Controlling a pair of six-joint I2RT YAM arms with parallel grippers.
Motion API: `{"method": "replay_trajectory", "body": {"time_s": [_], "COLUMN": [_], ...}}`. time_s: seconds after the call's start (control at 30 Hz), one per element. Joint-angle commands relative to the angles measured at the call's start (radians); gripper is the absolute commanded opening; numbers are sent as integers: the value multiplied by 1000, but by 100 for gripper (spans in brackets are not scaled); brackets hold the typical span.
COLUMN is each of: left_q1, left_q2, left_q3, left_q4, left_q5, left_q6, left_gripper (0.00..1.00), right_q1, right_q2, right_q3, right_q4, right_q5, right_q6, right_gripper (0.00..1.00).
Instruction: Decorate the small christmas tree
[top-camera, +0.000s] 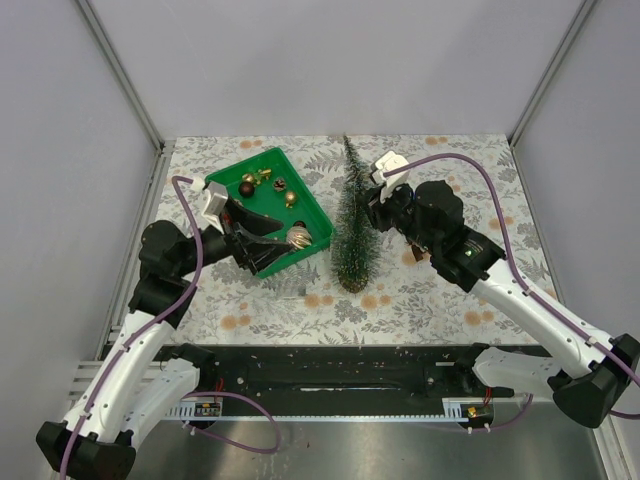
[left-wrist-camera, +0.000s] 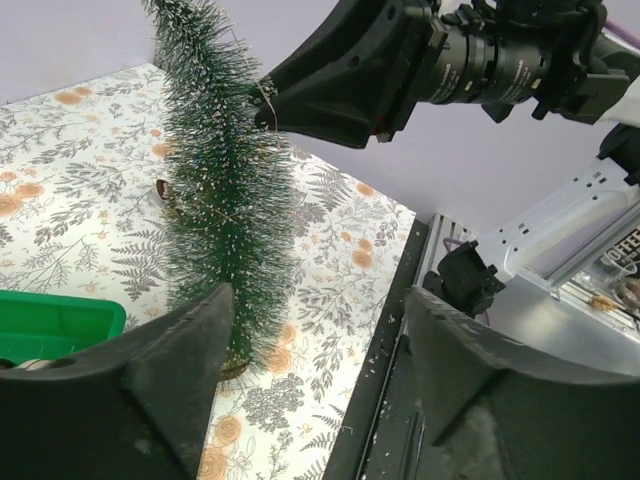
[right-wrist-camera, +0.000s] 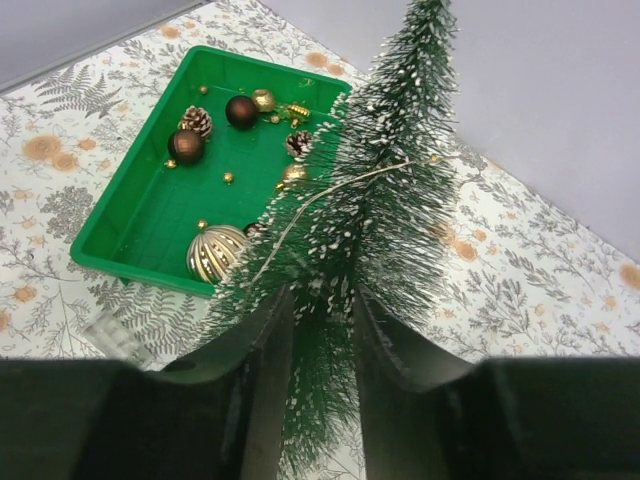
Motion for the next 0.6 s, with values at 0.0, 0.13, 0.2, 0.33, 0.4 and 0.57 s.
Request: {"method": "replay_trajectory", "body": {"time_s": [0.0,0.13,0.2,0.33,0.4,0.57], "left_q1": [5,5,5,5,7,8], "left_q2": [-1,4,6,9,7,-4], "left_q3": [67,70,67,75,75,60], "left_q4": [-63,-100,-105,-135,-177,-206], "left_q5": [-38,-57,-64,-121,-153,-187], "left_q6": [39,70,72,88,101,119], "left_gripper": [81,93,95,98,99,99], "right_q1": [-5,-5,-3,-3,-3,-3], "right_q2": [-20,-31,-46,-95,-114,-190], "right_q3": [36,69,83,121,146,183], "right_q4": [-2,-36,-50,-86,-108,-126], "right_q5": [-31,-43,-37,-48,-75,-88], "right_q6": [63,87,96,124,141,172], "right_gripper": [46,58,62,72,76,86]}}
